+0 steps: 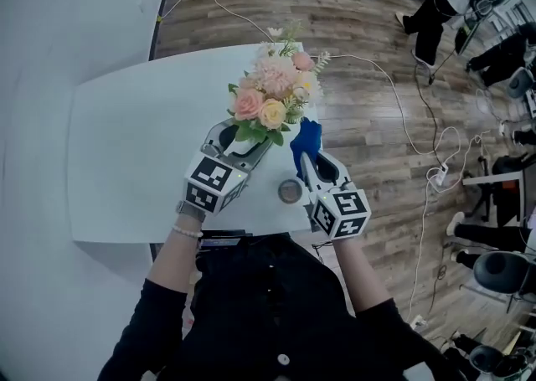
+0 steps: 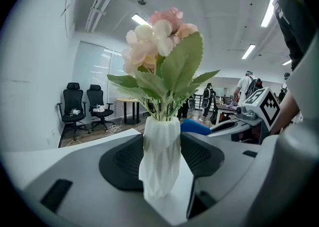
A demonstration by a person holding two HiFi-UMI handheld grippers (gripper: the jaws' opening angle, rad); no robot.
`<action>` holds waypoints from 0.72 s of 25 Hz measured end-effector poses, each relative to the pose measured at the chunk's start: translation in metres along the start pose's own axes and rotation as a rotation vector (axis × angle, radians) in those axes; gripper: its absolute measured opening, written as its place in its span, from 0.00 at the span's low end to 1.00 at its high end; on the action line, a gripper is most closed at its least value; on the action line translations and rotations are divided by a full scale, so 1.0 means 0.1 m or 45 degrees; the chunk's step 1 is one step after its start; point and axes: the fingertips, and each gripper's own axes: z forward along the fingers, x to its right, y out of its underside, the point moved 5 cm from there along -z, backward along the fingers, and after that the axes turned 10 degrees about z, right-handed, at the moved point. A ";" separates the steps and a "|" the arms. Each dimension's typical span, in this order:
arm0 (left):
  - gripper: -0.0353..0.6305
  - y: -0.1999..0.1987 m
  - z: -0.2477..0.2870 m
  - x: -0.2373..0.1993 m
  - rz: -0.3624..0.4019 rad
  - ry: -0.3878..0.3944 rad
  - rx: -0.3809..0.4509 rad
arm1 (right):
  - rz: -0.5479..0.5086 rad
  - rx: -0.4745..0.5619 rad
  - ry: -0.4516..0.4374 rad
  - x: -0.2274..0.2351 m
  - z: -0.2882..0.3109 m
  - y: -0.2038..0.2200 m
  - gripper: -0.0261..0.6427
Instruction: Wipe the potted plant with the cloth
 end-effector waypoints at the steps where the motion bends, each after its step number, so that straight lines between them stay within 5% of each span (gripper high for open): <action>1: 0.42 0.00 0.00 0.00 0.001 0.005 0.003 | -0.002 0.011 0.007 -0.02 -0.02 -0.03 0.15; 18: 0.41 0.01 0.03 -0.04 0.042 0.081 0.063 | 0.011 0.011 0.147 -0.12 -0.27 -0.08 0.15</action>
